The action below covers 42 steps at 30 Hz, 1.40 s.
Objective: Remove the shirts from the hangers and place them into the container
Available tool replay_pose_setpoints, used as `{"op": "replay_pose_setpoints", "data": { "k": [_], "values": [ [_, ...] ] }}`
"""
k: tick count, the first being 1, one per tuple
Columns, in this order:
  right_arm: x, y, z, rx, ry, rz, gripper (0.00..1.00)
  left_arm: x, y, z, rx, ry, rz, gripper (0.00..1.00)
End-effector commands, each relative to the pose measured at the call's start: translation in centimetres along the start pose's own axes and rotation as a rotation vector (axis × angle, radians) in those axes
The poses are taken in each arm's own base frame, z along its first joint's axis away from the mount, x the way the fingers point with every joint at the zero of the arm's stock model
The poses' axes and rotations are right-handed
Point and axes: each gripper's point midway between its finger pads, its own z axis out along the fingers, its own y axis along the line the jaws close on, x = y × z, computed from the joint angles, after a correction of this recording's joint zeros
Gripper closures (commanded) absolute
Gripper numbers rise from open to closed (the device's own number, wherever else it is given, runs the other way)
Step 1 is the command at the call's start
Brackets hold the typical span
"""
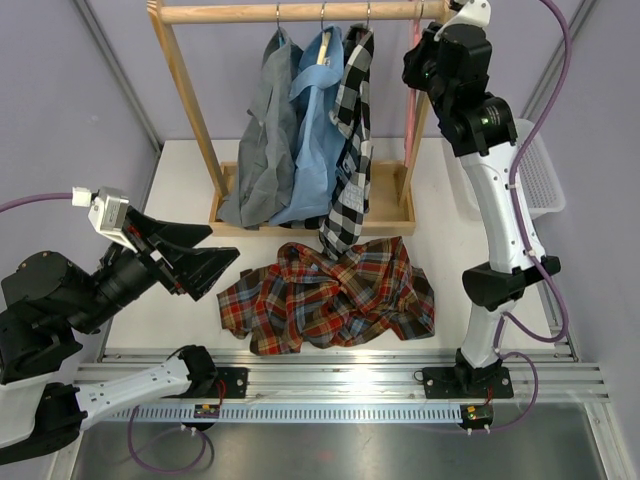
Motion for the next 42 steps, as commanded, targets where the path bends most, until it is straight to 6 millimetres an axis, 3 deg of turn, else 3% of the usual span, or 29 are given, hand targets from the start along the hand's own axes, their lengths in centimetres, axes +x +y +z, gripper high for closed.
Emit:
{"op": "replay_pose_setpoints", "data": {
  "k": [1, 7, 13, 20, 25, 26, 29, 30, 32, 36, 37, 38, 39, 40, 41, 42],
  "values": [
    [-3.9, 0.6, 0.5, -0.056, -0.116, 0.096, 1.00, -0.8, -0.5, -0.4, 0.020, -0.024, -0.018, 0.01],
    [-2.4, 0.4, 3.0, -0.099, -0.072, 0.138, 1.00, -0.9, -0.4, -0.6, 0.017, -0.032, -0.025, 0.01],
    [-0.2, 0.7, 4.2, -0.123, -0.012, 0.144, 1.00, -0.8, -0.2, -0.6, 0.008, -0.032, -0.022, 0.01],
    [2.2, 0.4, 4.2, -0.116, 0.066, 0.139, 1.00, -0.5, -0.1, -0.6, 0.012, -0.035, -0.024, 0.01],
    [2.7, -0.2, 3.7, -0.092, 0.088, 0.120, 1.00, -0.4, -0.2, -0.5, 0.019, -0.035, -0.029, 0.01],
    [2.8, -0.3, 3.7, -0.086, 0.092, 0.117, 0.90, -0.3, -0.2, -0.5, 0.019, -0.035, -0.029, 0.01],
    [2.4, -0.4, 3.0, -0.082, 0.083, 0.105, 0.26, -0.3, -0.2, -0.4, 0.021, -0.036, -0.031, 0.01],
    [1.3, -0.3, 2.1, -0.088, 0.057, 0.092, 0.19, -0.3, -0.2, -0.4, 0.021, -0.036, -0.032, 0.01],
    [0.9, 0.0, 1.5, -0.104, 0.044, 0.077, 0.06, -0.1, -0.2, -0.4, 0.021, -0.032, -0.033, 0.01],
    [-1.6, 0.6, -2.2, -0.147, 0.013, 0.055, 0.04, -0.1, -0.2, -0.3, 0.022, -0.034, -0.035, 0.01],
    [-1.0, 0.6, -2.6, -0.146, 0.028, 0.047, 0.03, 0.0, -0.2, -0.2, 0.022, -0.030, -0.035, 0.01],
    [-2.4, 0.7, -4.5, -0.157, 0.004, 0.048, 0.03, 0.1, -0.2, -0.1, 0.020, -0.031, -0.036, 0.01],
    [-2.5, 0.9, -5.5, -0.162, 0.001, 0.037, 0.02, 0.1, -0.1, -0.1, 0.020, -0.030, -0.036, 0.01],
    [-1.3, 0.6, -5.9, -0.152, 0.032, 0.020, 0.02, 0.2, -0.1, -0.1, 0.020, -0.027, -0.036, 0.01],
    [-2.7, 0.3, -8.3, -0.157, 0.002, 0.021, 0.01, 0.2, -0.1, 0.0, 0.020, -0.027, -0.036, 0.01],
    [-2.8, 0.2, -9.5, -0.152, 0.001, 0.017, 0.01, 0.3, -0.1, 0.0, 0.020, -0.026, -0.035, 0.01]
  ]
}}
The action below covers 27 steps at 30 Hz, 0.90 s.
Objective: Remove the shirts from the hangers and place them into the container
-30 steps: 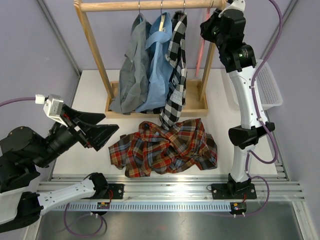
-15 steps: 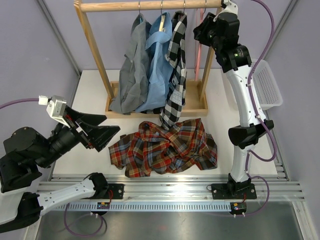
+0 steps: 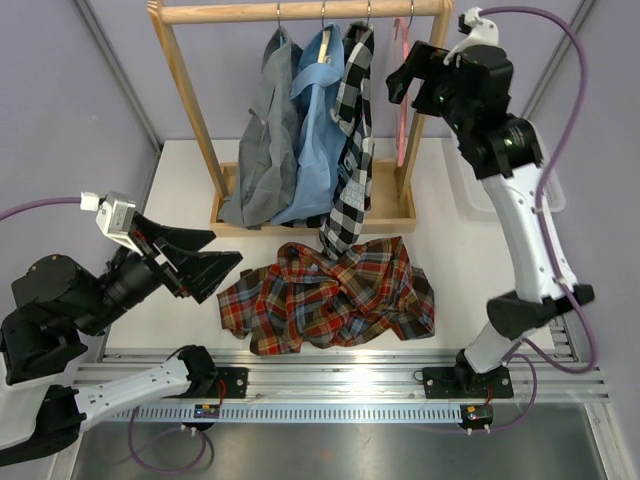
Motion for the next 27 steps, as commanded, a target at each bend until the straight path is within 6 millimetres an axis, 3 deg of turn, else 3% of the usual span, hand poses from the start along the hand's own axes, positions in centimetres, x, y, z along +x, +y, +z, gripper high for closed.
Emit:
{"op": "replay_pose_setpoints", "data": {
  "k": [1, 2, 3, 4, 5, 6, 7, 9, 10, 11, 12, 13, 14, 18, 23, 26, 27],
  "values": [
    [-2.5, 0.8, -7.0, -0.029, -0.077, -0.033, 0.01, -0.8, -0.5, -0.1, 0.028, -0.040, -0.015, 0.01],
    [-3.8, 0.6, -10.4, -0.041, -0.120, -0.023, 0.00, -0.8, -0.6, -0.1, 0.030, -0.041, -0.013, 0.01],
    [-1.8, -0.4, -10.8, -0.017, -0.082, -0.026, 0.01, -0.5, -0.5, 0.0, 0.028, -0.035, -0.014, 0.01],
    [-1.5, -0.7, -12.3, -0.016, -0.082, -0.023, 0.00, -0.4, -0.5, 0.0, 0.032, -0.035, -0.016, 0.01],
    [-2.1, -1.1, -15.5, -0.026, -0.110, -0.012, 0.01, -0.3, -0.5, 0.1, 0.032, -0.035, -0.016, 0.01],
    [-1.4, -1.4, -16.7, -0.031, -0.091, -0.001, 0.01, -0.3, -0.5, 0.1, 0.034, -0.035, -0.017, 0.01],
    [1.1, -2.4, -17.2, -0.009, -0.011, -0.014, 0.01, 0.0, -0.4, 0.2, 0.030, -0.027, -0.017, 0.01],
    [3.1, -2.3, -19.8, -0.056, 0.059, -0.003, 0.00, 0.2, -0.3, 0.4, 0.028, -0.024, -0.015, 0.01],
    [6.2, -3.0, -19.9, -0.048, 0.159, -0.009, 0.01, 0.2, -0.3, 0.5, 0.029, -0.022, -0.012, 0.01],
    [7.4, -2.6, -21.1, -0.097, 0.199, -0.004, 0.00, 0.3, -0.4, 0.6, 0.029, -0.019, -0.012, 0.01],
    [8.6, -2.8, -21.5, -0.098, 0.237, 0.003, 0.00, 0.2, -0.4, 0.7, 0.030, -0.020, -0.010, 0.01],
    [11.2, -3.6, -21.5, -0.083, 0.310, -0.002, 0.00, 0.2, -0.4, 0.7, 0.031, -0.020, -0.010, 0.01],
    [12.0, -3.5, -22.3, -0.107, 0.328, -0.003, 0.00, 0.1, -0.4, 0.7, 0.030, -0.022, -0.009, 0.01],
    [17.6, -4.1, -22.6, -0.149, 0.491, -0.024, 0.01, 0.4, -0.2, 1.1, 0.020, -0.018, -0.009, 0.01],
    [21.0, -3.3, -22.0, -0.206, 0.603, -0.033, 0.01, 0.7, -0.3, 1.5, 0.021, -0.014, -0.016, 0.01],
    [24.1, -2.3, -21.1, -0.230, 0.689, -0.066, 0.01, 0.8, -0.2, 1.7, 0.018, -0.011, -0.017, 0.01],
    [25.7, -1.2, -21.4, -0.267, 0.727, -0.096, 0.01, 0.8, -0.2, 1.7, 0.019, -0.012, -0.016, 0.01]
  ]
}}
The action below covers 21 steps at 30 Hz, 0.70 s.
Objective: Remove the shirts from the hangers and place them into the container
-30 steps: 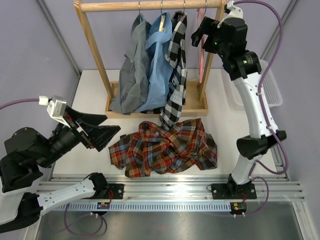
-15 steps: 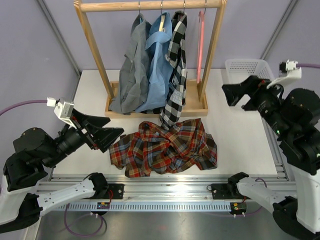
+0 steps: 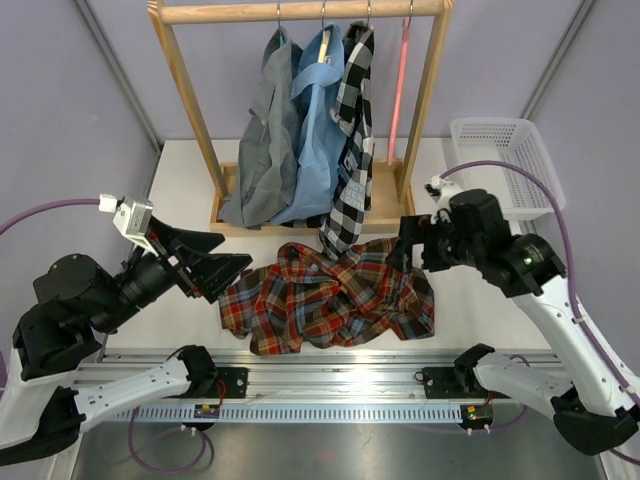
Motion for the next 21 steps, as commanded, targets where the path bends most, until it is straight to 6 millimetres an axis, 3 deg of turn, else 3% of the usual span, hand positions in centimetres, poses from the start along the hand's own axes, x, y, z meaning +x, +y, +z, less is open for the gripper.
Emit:
{"op": "replay_pose_setpoints", "data": {
  "k": [1, 2, 5, 9, 16, 21],
  "values": [
    [1.7, 3.2, 2.3, -0.096, 0.065, -0.089, 0.01, -0.9, -0.7, 0.6, 0.025, -0.036, -0.016, 0.01],
    [2.2, 3.1, 3.6, -0.054, 0.087, -0.106, 0.01, -0.9, -0.7, 0.6, 0.024, -0.037, -0.016, 0.01],
    [4.7, 6.2, 5.9, -0.077, 0.156, -0.189, 0.00, -0.9, -0.6, 0.5, 0.018, -0.038, -0.017, 0.01],
    [4.4, 8.1, 8.0, -0.056, 0.147, -0.246, 0.01, -0.9, -0.4, 0.1, 0.014, -0.045, -0.020, 0.01],
    [3.8, 6.3, 13.2, 0.152, 0.165, -0.323, 0.01, -1.0, -0.1, -0.5, 0.008, -0.057, -0.020, 0.01],
    [4.1, 7.3, 16.7, 0.144, 0.187, -0.364, 0.00, -0.8, 0.0, -0.5, 0.009, -0.058, -0.020, 0.01]
  ]
}}
